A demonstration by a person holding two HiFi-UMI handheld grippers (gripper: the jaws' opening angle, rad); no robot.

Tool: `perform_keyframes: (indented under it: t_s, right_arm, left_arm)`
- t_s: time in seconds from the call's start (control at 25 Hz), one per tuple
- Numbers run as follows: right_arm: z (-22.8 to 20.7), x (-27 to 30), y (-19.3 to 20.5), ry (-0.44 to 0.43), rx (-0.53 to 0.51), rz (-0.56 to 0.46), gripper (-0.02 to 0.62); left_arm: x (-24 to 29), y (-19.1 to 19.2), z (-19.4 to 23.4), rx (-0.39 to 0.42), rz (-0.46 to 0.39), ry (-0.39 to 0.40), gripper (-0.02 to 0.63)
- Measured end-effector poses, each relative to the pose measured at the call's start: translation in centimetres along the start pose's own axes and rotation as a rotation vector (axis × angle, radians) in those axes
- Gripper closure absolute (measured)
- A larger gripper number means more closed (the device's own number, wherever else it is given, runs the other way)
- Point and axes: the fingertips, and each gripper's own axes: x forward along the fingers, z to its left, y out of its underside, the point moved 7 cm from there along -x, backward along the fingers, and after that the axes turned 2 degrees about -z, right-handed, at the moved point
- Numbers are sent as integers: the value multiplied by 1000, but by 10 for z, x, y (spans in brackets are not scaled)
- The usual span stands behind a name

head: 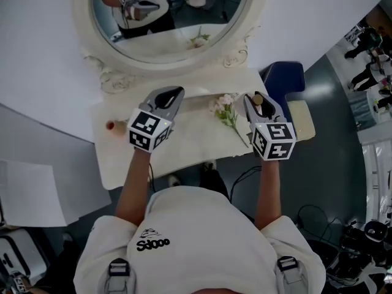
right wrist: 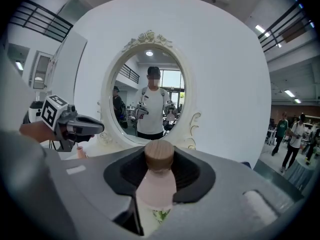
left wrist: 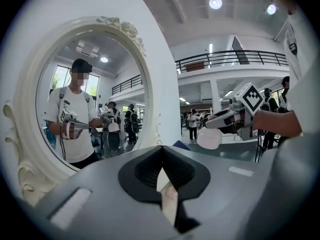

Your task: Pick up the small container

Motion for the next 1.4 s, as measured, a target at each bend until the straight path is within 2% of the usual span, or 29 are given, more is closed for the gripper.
perform_keyframes:
  t_s: [0.16,0.44,0.72,1.4]
  right_arm:
    - [14,-23,-4,35,-9,-21,465]
    - [34,-50,-11,48,-21,-51,465]
    - [50,-64,-13,39,-14,-68,465]
    - [56,-54,-9,17,-35,-42,465]
  left_arm:
    - [-12,-12,-6,28,-31,23,589]
    - [-30,-35,-12,66,-79,45,588]
    - [-41,-54,-29,142,-72,107,588]
    - [-43,-50,-22,120,-64,92,589]
